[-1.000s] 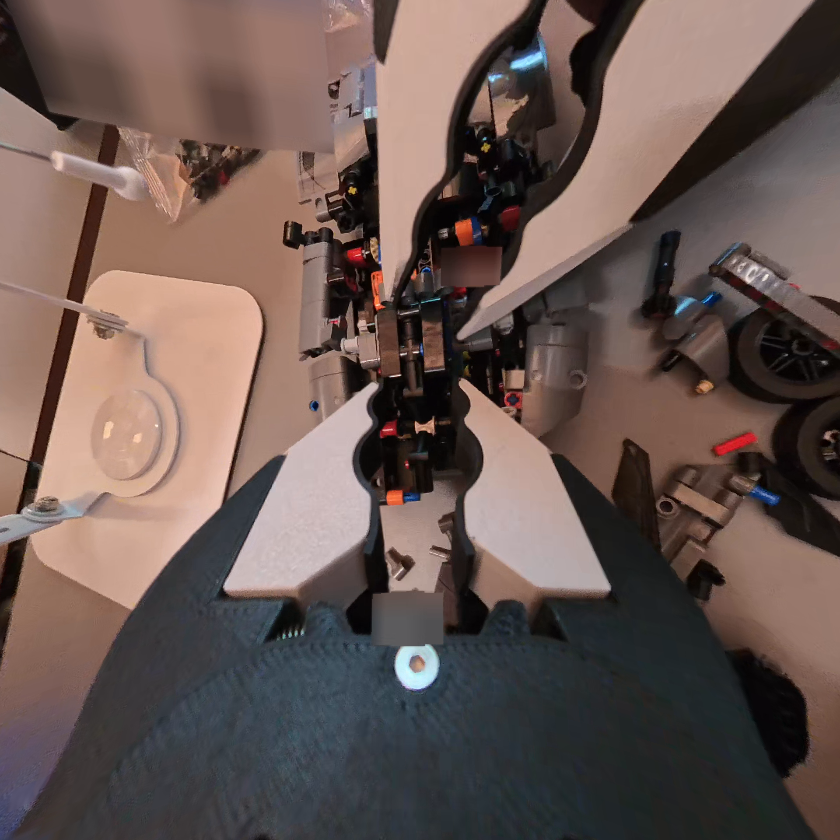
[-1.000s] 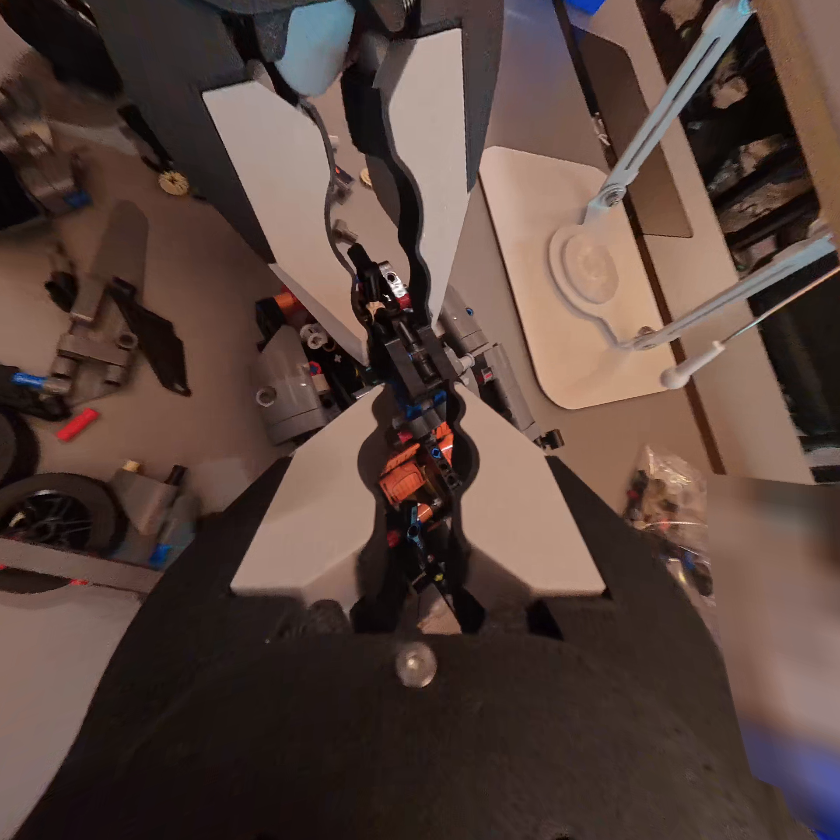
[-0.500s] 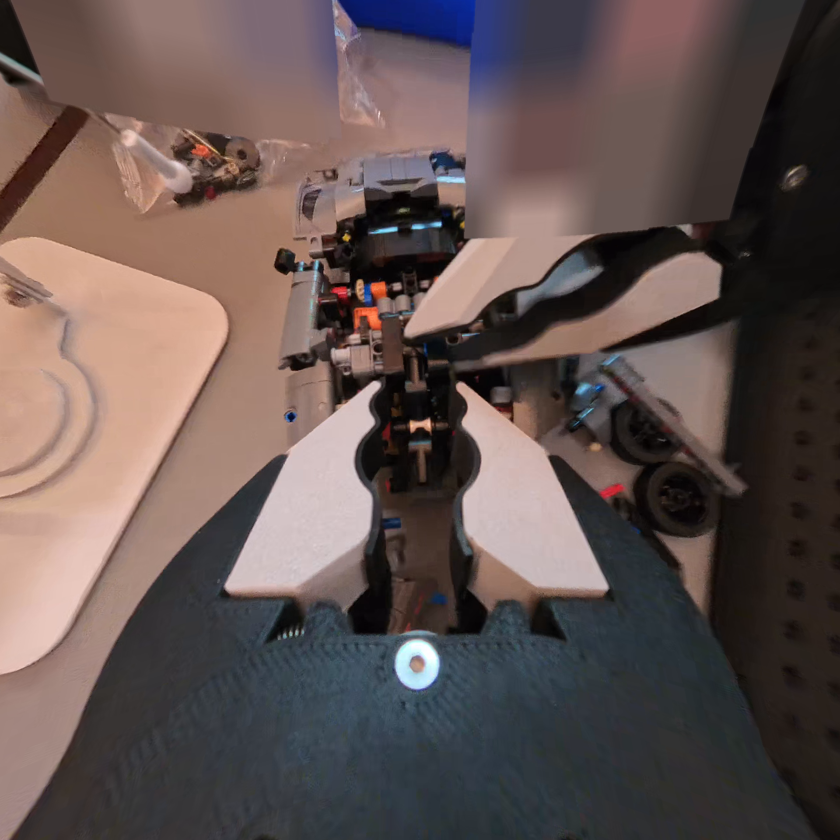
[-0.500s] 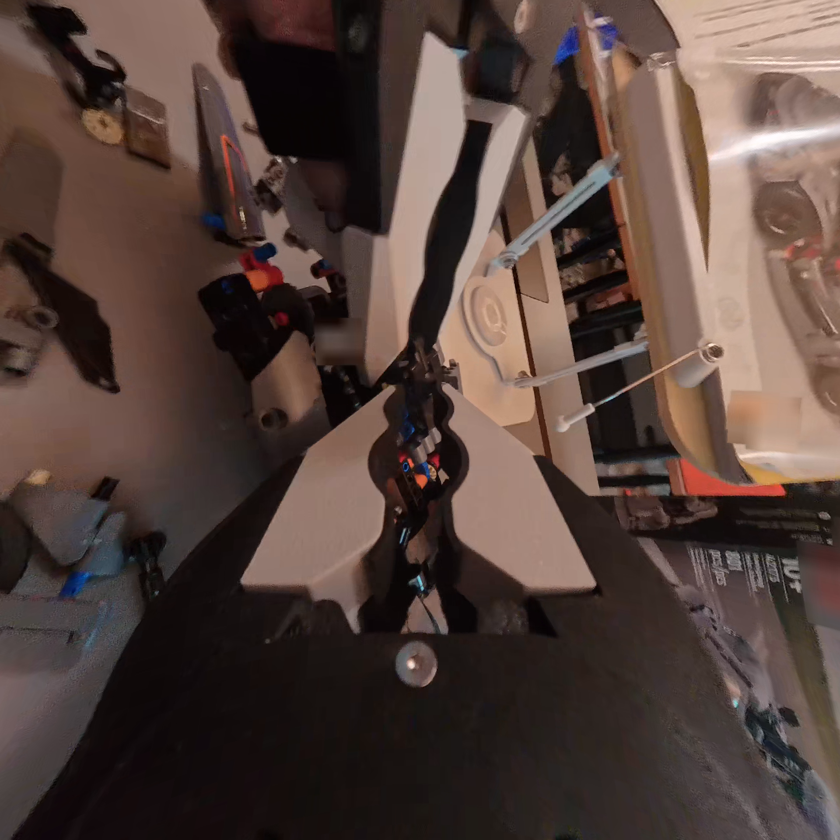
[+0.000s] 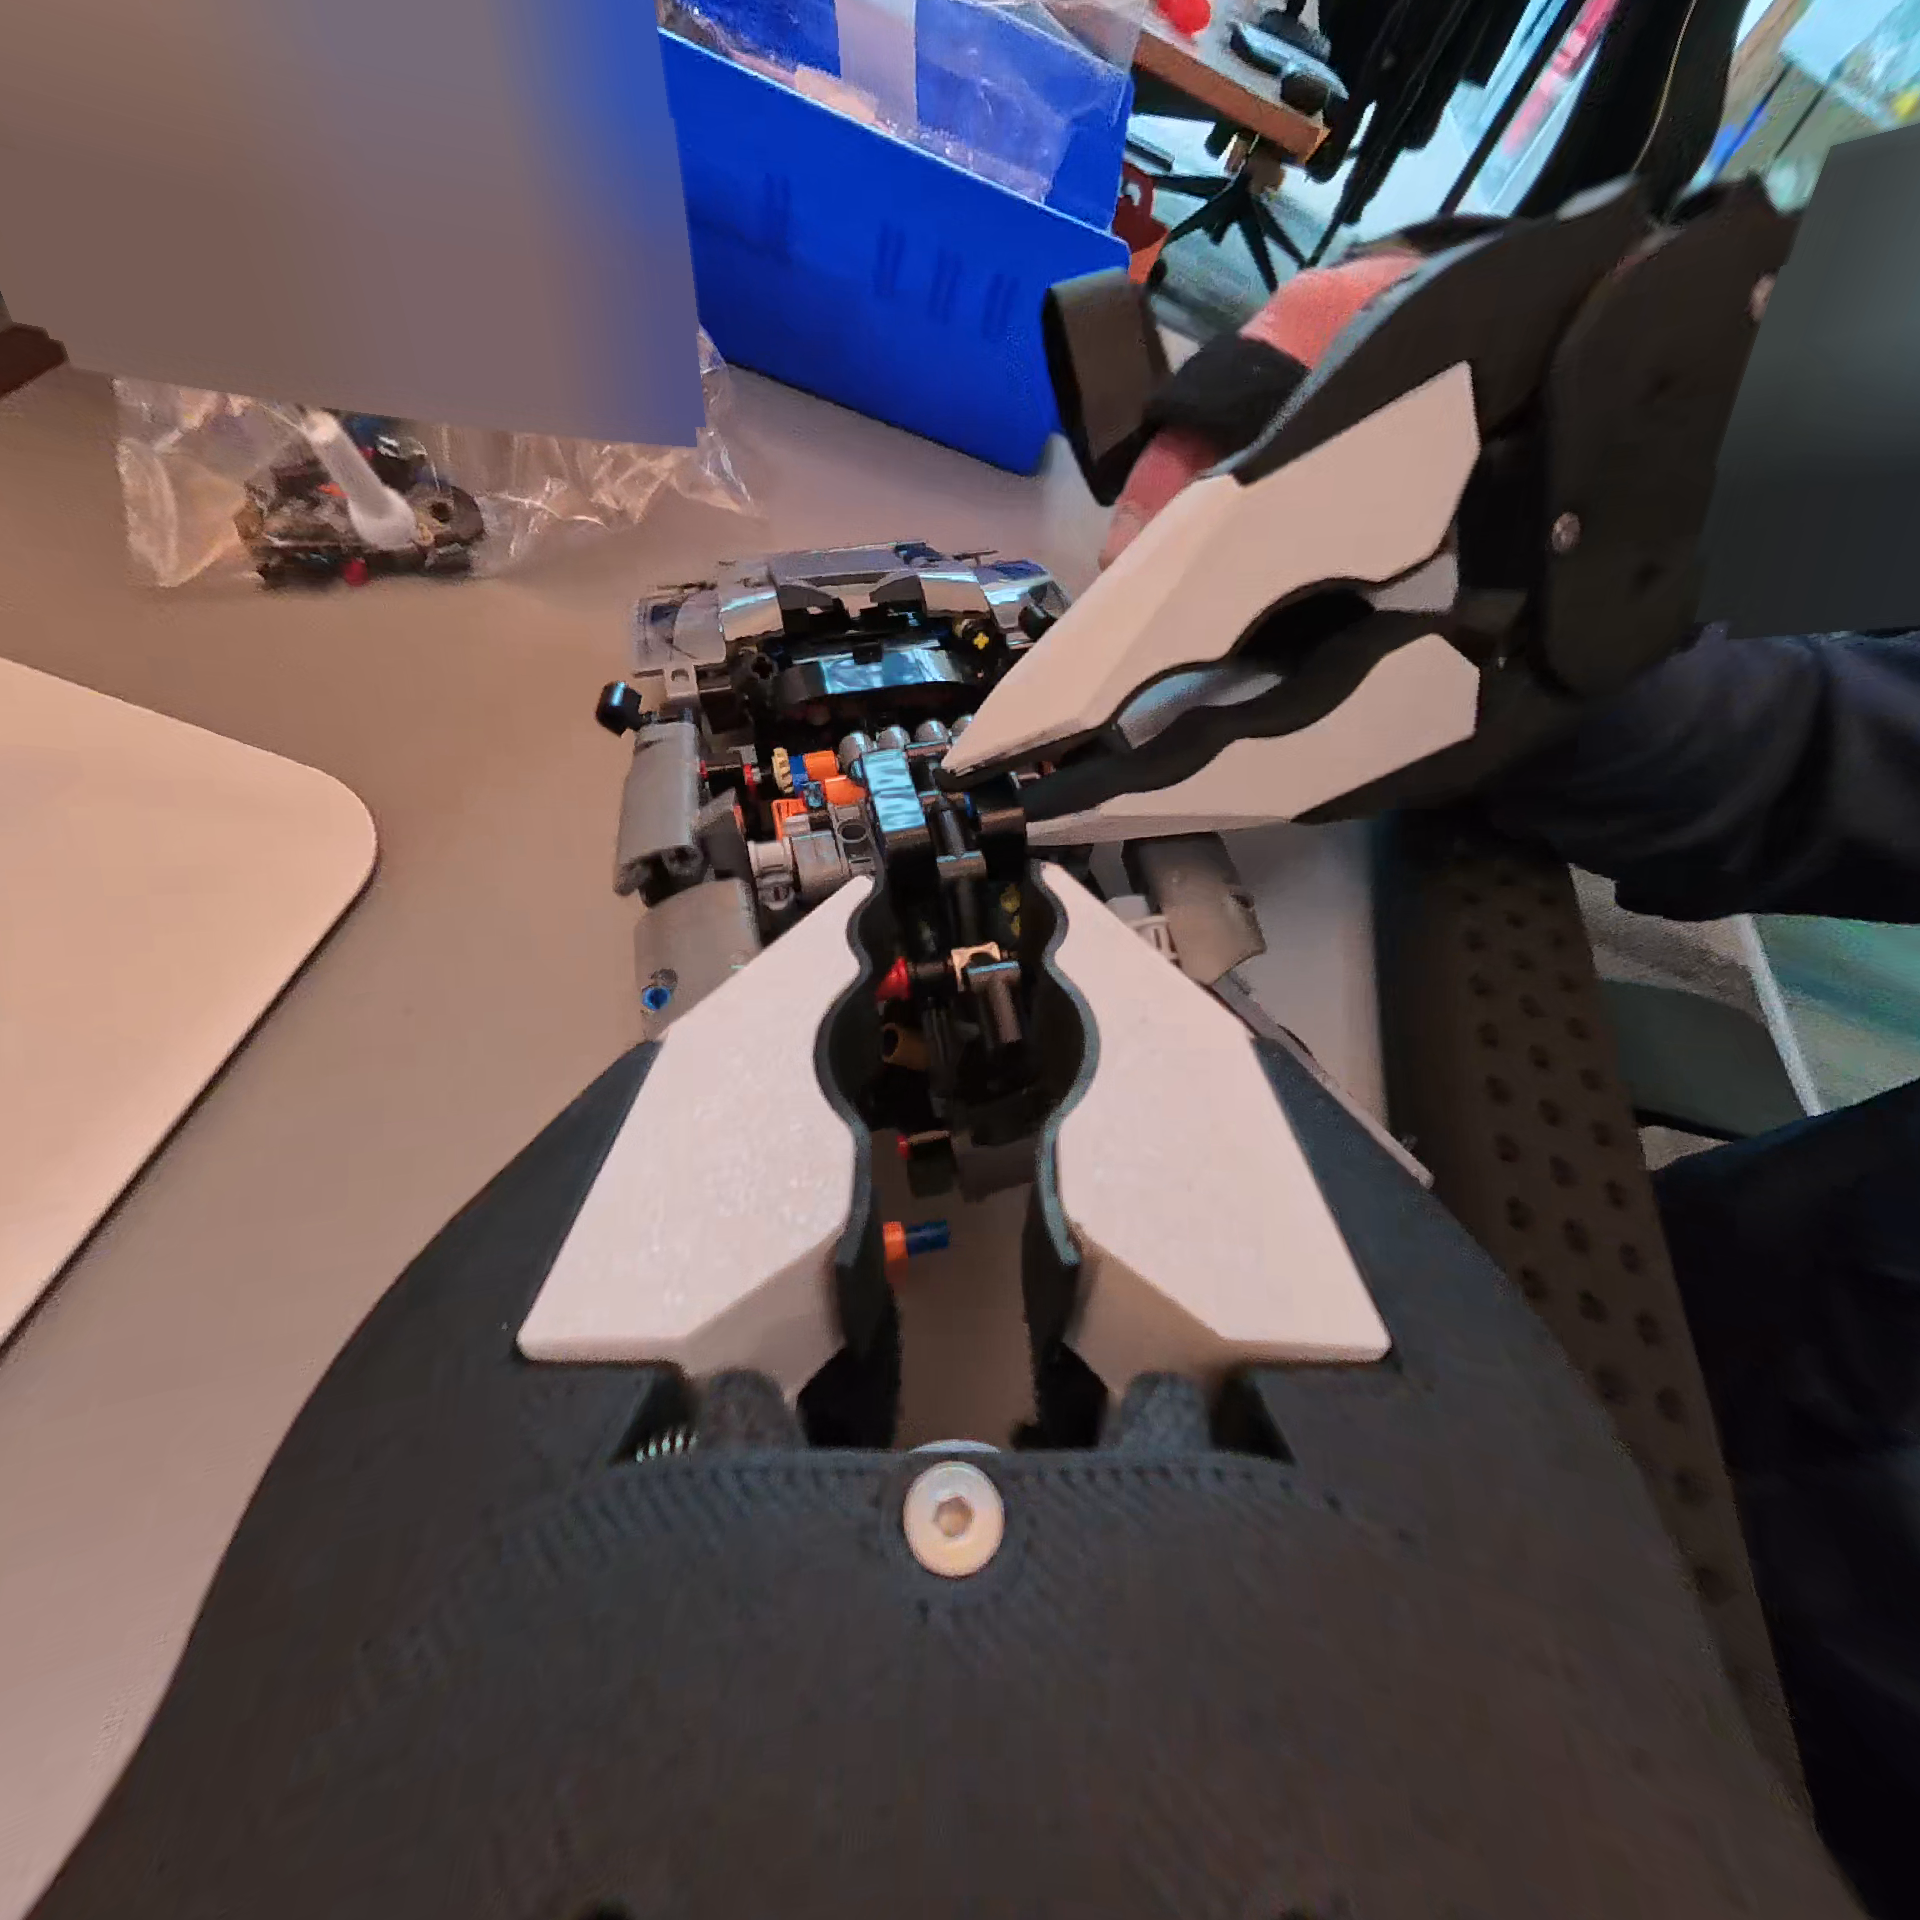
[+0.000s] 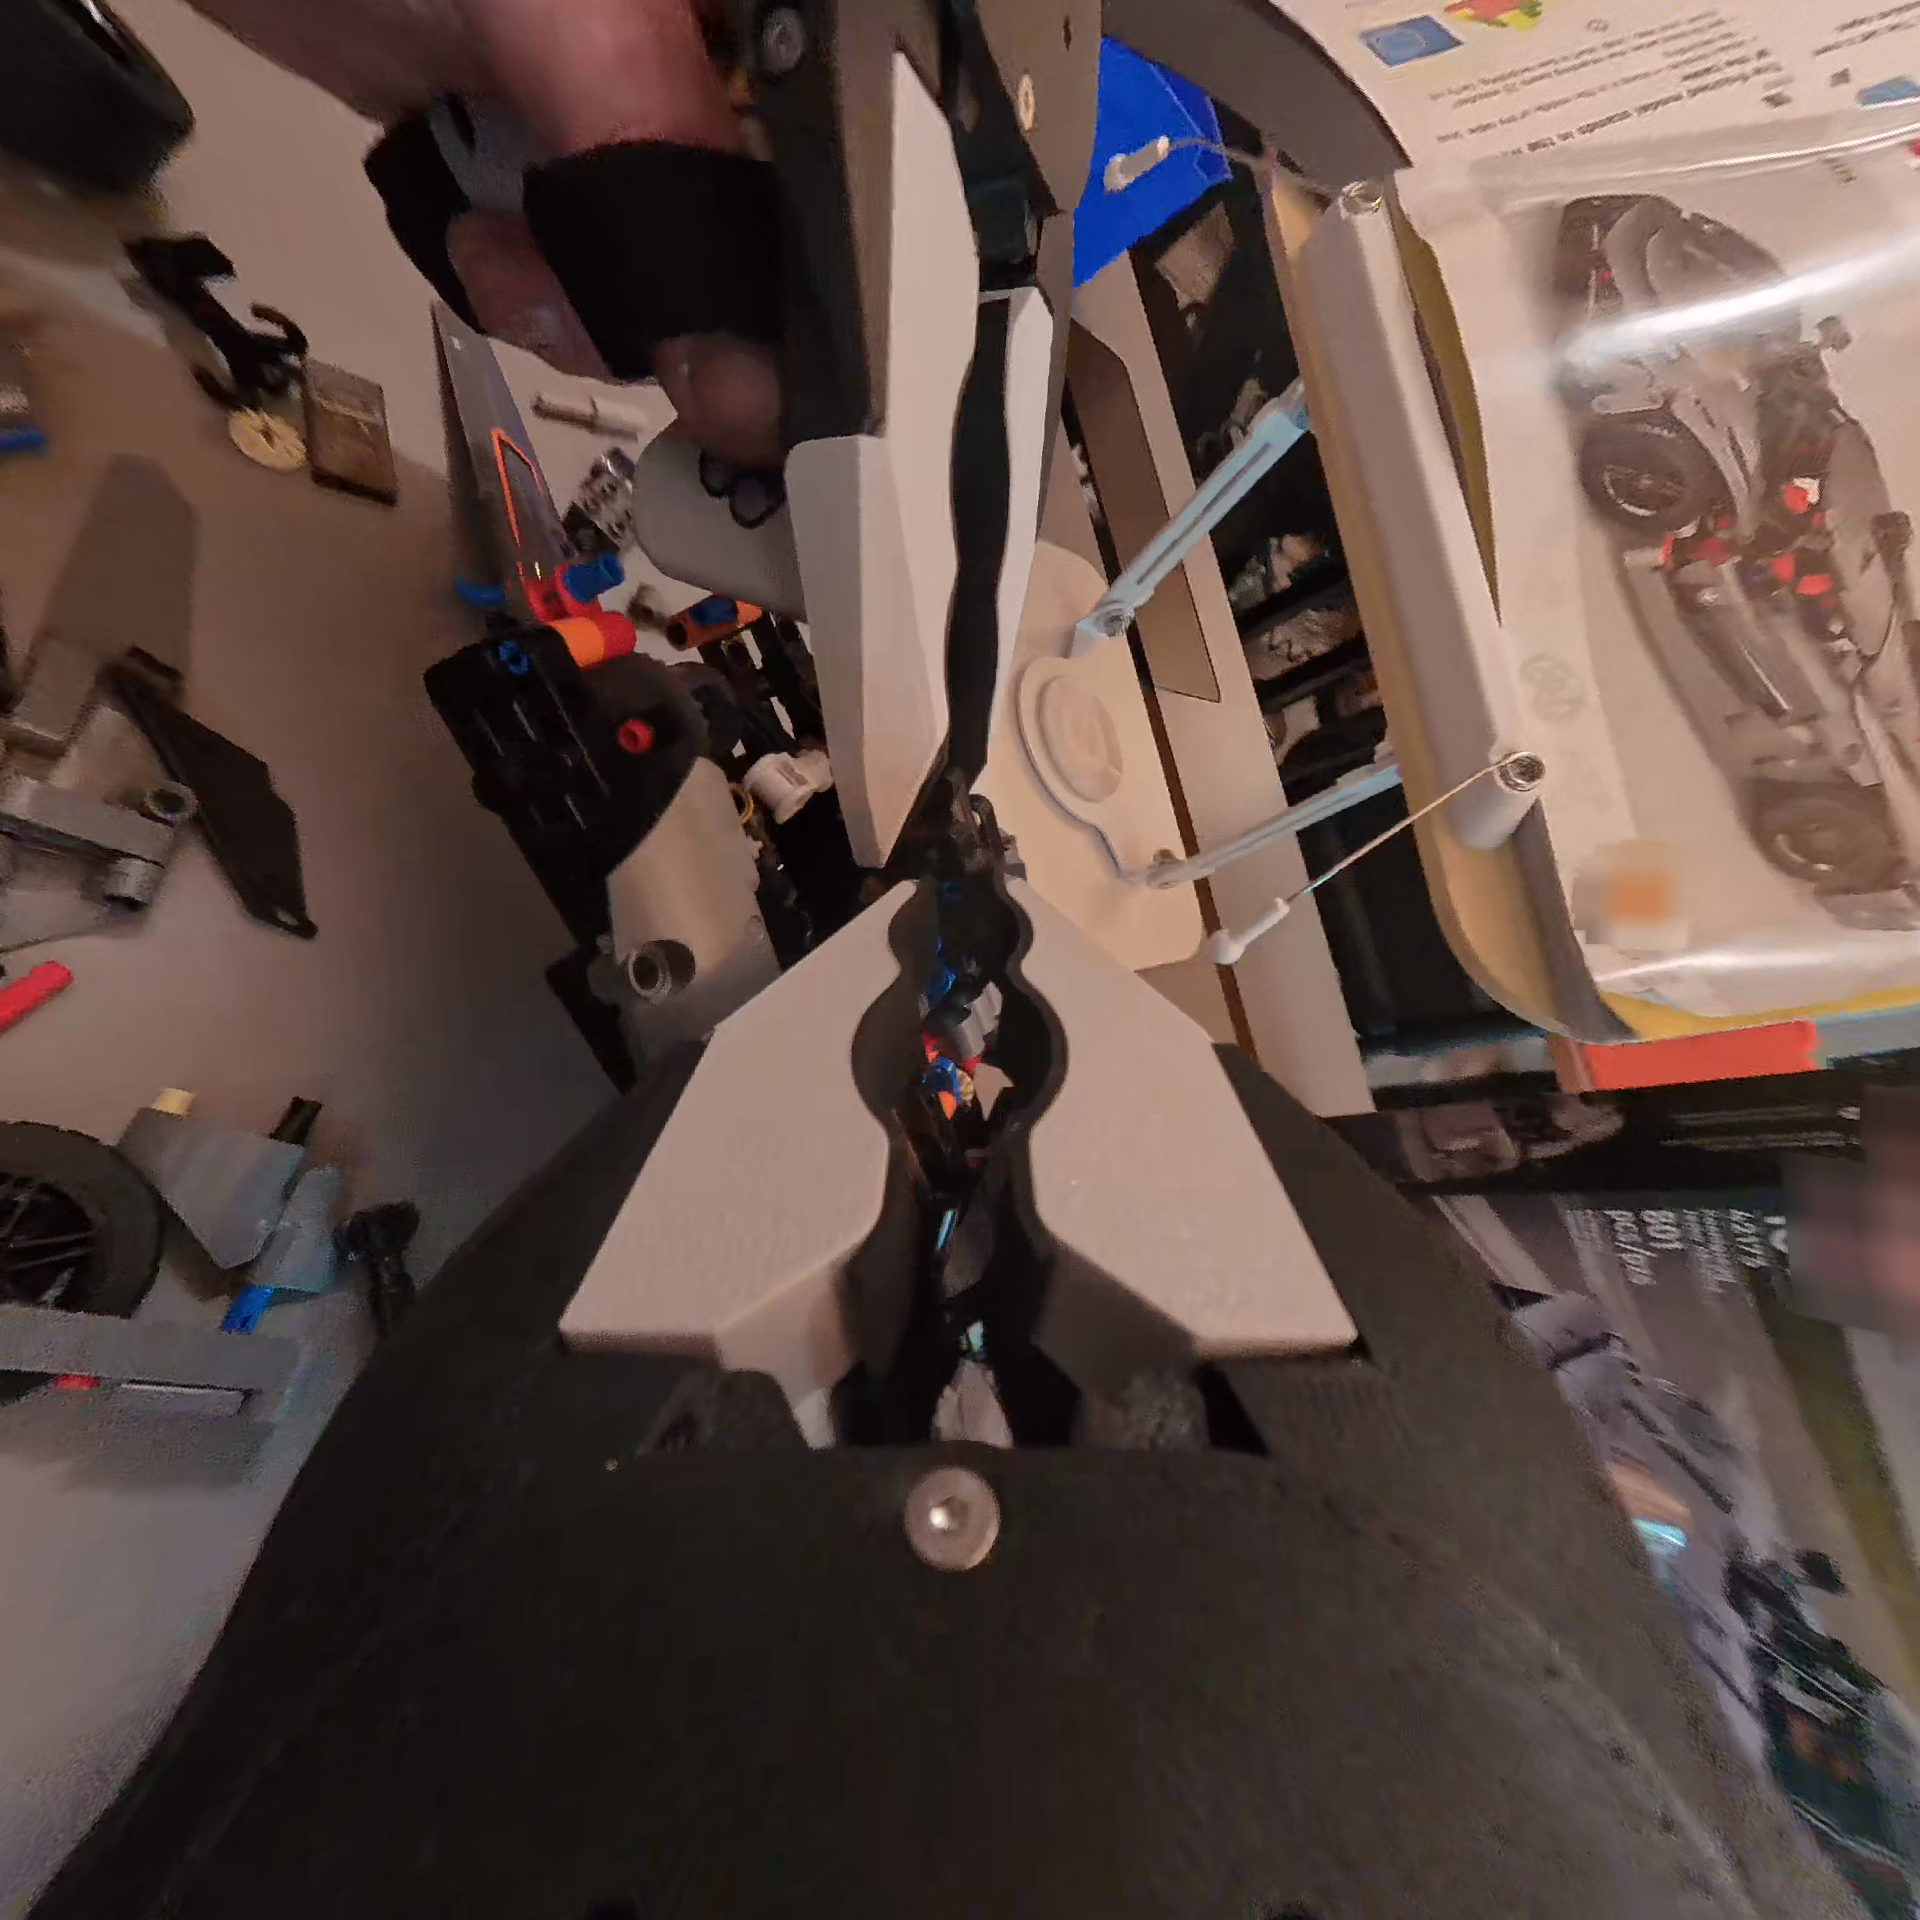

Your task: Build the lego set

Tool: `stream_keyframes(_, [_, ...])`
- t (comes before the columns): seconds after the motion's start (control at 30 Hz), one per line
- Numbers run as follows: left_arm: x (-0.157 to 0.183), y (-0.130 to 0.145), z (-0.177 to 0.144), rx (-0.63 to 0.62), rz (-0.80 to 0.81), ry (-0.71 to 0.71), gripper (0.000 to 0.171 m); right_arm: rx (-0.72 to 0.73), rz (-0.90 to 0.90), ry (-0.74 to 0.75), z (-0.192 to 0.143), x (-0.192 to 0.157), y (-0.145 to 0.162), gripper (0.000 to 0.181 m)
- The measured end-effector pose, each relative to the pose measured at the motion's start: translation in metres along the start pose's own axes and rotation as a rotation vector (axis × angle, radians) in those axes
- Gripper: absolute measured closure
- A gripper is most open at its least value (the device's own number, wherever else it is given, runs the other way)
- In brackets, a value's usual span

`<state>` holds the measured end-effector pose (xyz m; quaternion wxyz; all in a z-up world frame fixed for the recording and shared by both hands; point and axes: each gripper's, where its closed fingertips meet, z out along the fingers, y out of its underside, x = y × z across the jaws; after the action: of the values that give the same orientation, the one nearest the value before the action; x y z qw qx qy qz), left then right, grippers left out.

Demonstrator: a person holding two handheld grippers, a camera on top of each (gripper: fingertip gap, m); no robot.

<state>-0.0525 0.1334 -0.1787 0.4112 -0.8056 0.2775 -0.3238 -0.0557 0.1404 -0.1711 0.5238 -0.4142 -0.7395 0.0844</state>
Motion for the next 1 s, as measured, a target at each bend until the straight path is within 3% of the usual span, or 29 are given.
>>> stream_keyframes(0.27, [0.004,0.01,0.007,0.025,-0.098,0.136,0.152,-0.084,-0.148,0.107,-0.004,-0.012,0.006,0.176])
stream_keyframes(0.4, [0.014,0.011,0.012,0.04,-0.132,0.241,0.151,-0.028,-0.029,0.048,-0.011,-0.016,0.009,0.176])
stream_keyframes(0.47, [0.01,0.01,0.015,0.043,-0.132,0.214,0.151,-0.029,0.006,0.047,-0.011,-0.013,0.011,0.176])
stream_keyframes(0.67, [0.011,0.02,0.015,0.005,-0.119,0.229,0.151,-0.093,-0.194,0.111,-0.01,-0.023,0.011,0.176])
stream_keyframes(0.73, [0.013,0.019,0.016,0.009,-0.137,0.24,0.151,-0.073,-0.144,0.086,-0.012,-0.024,0.013,0.176])
stream_keyframes(0.83, [0.017,0.016,0.016,0.014,-0.095,0.245,0.151,0.038,0.096,-0.027,-0.018,-0.021,0.009,0.176])
stream_keyframes(0.93, [0.02,0.015,0.015,-0.019,-0.005,0.18,0.151,0.091,0.226,-0.104,-0.019,-0.021,0.009,0.174])
stream_keyframes(1.0, [0.018,0.014,0.016,-0.023,0.024,0.152,0.151,0.088,0.235,-0.142,-0.02,-0.022,0.012,0.175])
